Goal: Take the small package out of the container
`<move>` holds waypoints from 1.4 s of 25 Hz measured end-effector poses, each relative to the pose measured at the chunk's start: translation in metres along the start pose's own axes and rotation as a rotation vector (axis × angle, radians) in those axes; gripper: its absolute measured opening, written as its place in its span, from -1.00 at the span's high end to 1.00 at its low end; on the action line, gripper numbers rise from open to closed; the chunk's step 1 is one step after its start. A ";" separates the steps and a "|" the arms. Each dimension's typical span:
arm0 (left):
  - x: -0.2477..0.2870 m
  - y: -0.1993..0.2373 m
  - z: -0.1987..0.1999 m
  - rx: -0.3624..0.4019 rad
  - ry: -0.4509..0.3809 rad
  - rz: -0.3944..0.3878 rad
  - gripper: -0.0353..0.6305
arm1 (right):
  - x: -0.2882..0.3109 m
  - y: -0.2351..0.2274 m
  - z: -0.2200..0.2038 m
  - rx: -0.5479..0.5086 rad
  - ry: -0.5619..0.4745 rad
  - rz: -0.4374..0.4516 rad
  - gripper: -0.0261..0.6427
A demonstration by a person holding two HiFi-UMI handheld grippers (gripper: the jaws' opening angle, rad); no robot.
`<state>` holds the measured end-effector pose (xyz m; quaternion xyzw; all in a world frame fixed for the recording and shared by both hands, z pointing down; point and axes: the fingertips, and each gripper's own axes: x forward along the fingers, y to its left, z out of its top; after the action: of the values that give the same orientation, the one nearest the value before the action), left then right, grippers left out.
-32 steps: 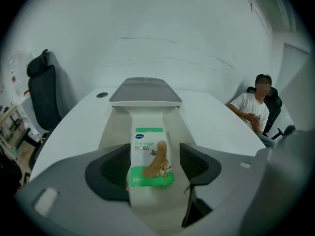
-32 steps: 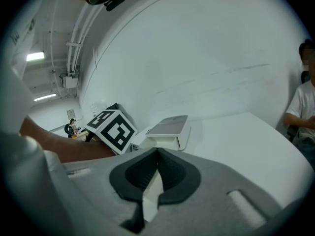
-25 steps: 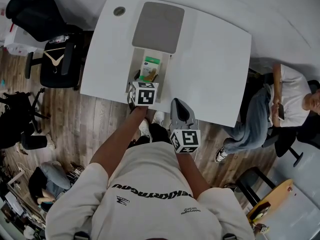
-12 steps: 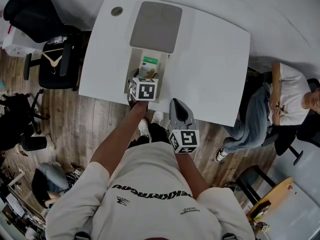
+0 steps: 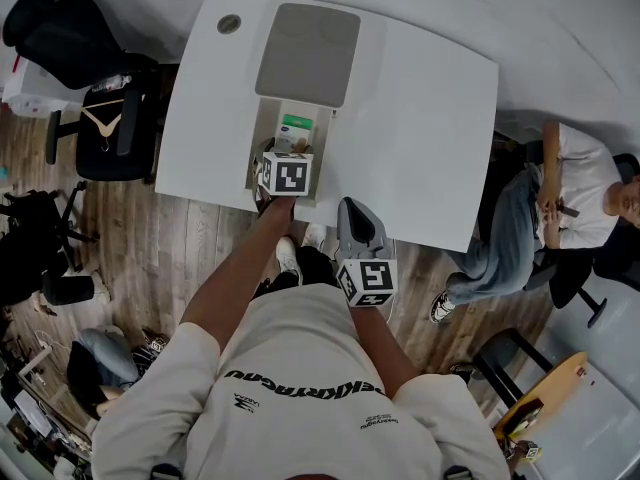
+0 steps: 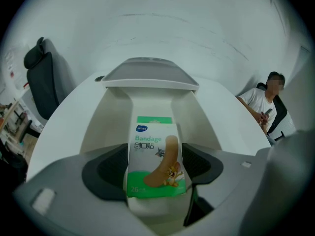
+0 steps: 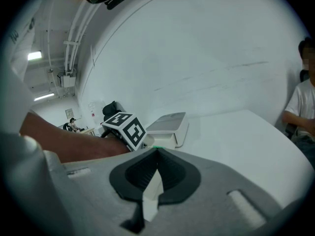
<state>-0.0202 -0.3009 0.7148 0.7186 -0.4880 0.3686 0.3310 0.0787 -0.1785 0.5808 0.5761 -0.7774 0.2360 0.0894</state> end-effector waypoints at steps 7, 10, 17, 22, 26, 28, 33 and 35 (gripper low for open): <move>0.007 0.002 -0.004 -0.001 0.027 0.008 -0.16 | 0.002 0.000 0.000 0.002 -0.004 0.001 0.93; 0.010 0.001 -0.005 0.001 0.035 0.012 -0.17 | 0.001 -0.002 0.000 0.004 -0.004 -0.002 0.92; 0.009 0.001 -0.003 -0.007 0.023 0.019 -0.17 | -0.002 -0.004 0.000 0.006 -0.006 -0.007 0.93; 0.008 0.001 -0.004 -0.022 0.032 0.009 -0.18 | -0.004 -0.003 0.001 0.005 -0.008 -0.007 0.92; 0.003 0.001 -0.005 -0.034 0.025 0.003 -0.18 | -0.007 -0.002 0.000 0.003 -0.008 -0.011 0.93; 0.000 0.001 -0.004 -0.035 0.019 0.001 -0.18 | -0.009 -0.002 0.000 0.001 -0.010 -0.013 0.92; -0.008 0.003 -0.003 -0.043 -0.003 0.003 -0.18 | -0.012 0.003 0.002 -0.005 -0.019 -0.013 0.93; -0.012 0.003 -0.001 -0.048 -0.015 0.003 -0.18 | -0.014 0.003 0.003 -0.007 -0.023 -0.013 0.93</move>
<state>-0.0262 -0.2953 0.7058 0.7126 -0.5003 0.3518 0.3437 0.0804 -0.1670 0.5715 0.5836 -0.7754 0.2261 0.0840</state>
